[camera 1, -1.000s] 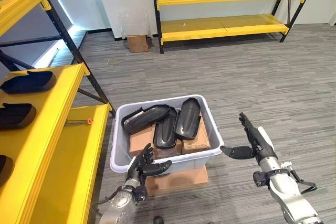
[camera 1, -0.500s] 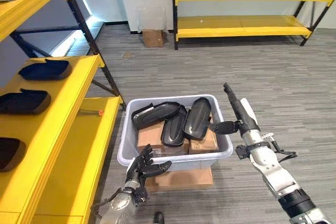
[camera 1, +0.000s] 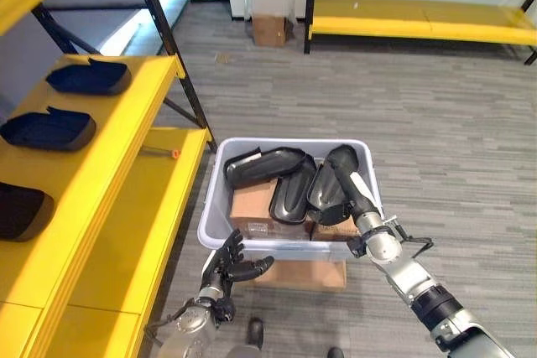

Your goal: Move parts from the plastic box to the shelf.

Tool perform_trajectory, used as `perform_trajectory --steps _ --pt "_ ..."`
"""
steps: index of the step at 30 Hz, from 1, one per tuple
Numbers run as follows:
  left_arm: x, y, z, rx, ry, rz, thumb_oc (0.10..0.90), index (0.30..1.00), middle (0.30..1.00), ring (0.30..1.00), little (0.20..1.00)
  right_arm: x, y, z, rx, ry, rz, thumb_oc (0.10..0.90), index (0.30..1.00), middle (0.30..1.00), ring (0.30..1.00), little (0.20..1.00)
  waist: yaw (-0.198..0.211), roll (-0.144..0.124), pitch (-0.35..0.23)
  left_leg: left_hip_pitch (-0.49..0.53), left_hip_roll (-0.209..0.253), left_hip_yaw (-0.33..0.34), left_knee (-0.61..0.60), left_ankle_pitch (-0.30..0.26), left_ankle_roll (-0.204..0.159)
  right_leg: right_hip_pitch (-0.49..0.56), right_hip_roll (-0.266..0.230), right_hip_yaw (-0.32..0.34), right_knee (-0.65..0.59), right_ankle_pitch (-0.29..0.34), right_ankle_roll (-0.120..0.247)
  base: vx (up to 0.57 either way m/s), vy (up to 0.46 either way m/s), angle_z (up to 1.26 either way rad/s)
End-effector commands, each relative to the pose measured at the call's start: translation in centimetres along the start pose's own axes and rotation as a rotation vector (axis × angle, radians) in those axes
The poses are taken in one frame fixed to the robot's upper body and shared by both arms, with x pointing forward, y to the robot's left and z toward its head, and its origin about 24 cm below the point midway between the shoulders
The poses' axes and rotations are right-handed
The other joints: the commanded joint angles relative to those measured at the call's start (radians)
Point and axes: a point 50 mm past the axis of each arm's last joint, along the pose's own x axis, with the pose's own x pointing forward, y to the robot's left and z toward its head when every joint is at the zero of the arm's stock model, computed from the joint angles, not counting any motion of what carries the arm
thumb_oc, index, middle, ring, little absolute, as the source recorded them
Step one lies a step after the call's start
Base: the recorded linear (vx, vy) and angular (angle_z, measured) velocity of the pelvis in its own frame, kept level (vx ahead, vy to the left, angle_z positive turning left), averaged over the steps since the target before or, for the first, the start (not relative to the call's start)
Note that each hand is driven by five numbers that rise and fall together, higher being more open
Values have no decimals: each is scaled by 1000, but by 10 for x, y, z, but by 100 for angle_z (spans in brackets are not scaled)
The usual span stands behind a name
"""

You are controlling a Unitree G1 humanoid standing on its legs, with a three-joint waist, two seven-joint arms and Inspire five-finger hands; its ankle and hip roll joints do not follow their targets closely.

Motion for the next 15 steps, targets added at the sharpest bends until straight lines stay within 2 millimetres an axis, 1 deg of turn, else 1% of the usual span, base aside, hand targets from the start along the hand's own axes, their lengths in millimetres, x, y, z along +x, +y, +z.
perform_trajectory --steps 1,5,6,7,8,12,13,15 --pt "10 -8 64 32 -277 -65 900 1000 1000 1000 1000 27 -18 83 33 -314 -79 900 1000 1000 1000 1000 17 -38 39 -84 62 -30 121 -69 -30 -84 -119 -22 -5 122 49 -62 0 1" --pt "12 -11 71 40 -303 -69 900 1000 1000 1000 1000 32 -21 90 9 -326 -111 900 1000 1000 1000 1000 19 -32 69 -113 65 -32 132 -62 -31 -114 -119 -21 6 125 46 -61 3 0" --pt "13 -11 74 42 -312 -68 900 1000 1000 1000 1000 34 -23 95 -9 -339 -125 900 1000 1000 1000 1000 20 -30 78 -120 65 -32 134 -61 -31 -123 -119 -19 10 125 46 -52 4 -3" --pt "14 -11 74 42 -313 -68 900 1000 1000 1000 1000 34 -24 95 -10 -340 -125 900 1000 1000 1000 1000 20 -30 78 -121 65 -32 135 -61 -31 -124 -119 -18 10 125 46 -64 23 -2" --pt "15 -12 78 44 -324 -64 900 1000 1000 1000 1000 37 -28 101 -44 -356 -151 900 1000 1000 1000 1000 19 -25 91 -128 66 -30 136 -59 -30 -138 -120 -14 16 126 45 -50 23 -1" --pt "17 -13 82 41 -340 -61 900 1000 1000 1000 1000 42 -36 108 -93 -371 -193 900 1000 1000 1000 1000 19 -22 110 -148 63 -30 139 -57 -29 -163 -121 -11 22 131 44 -50 15 -2" --pt "17 -14 82 37 -342 -61 900 1000 1000 1000 1000 43 -38 110 -117 -375 -205 900 1000 1000 1000 1000 18 -21 113 -151 63 -30 140 -56 -28 -168 -121 -10 23 132 45 -34 12 0" --pt "18 -15 86 41 -358 -63 900 1000 1000 1000 1000 46 -49 119 -235 -406 -274 900 1000 1000 1000 1000 19 -17 123 -165 63 -31 142 -55 -28 -183 -120 -9 27 132 45 0 0 0"
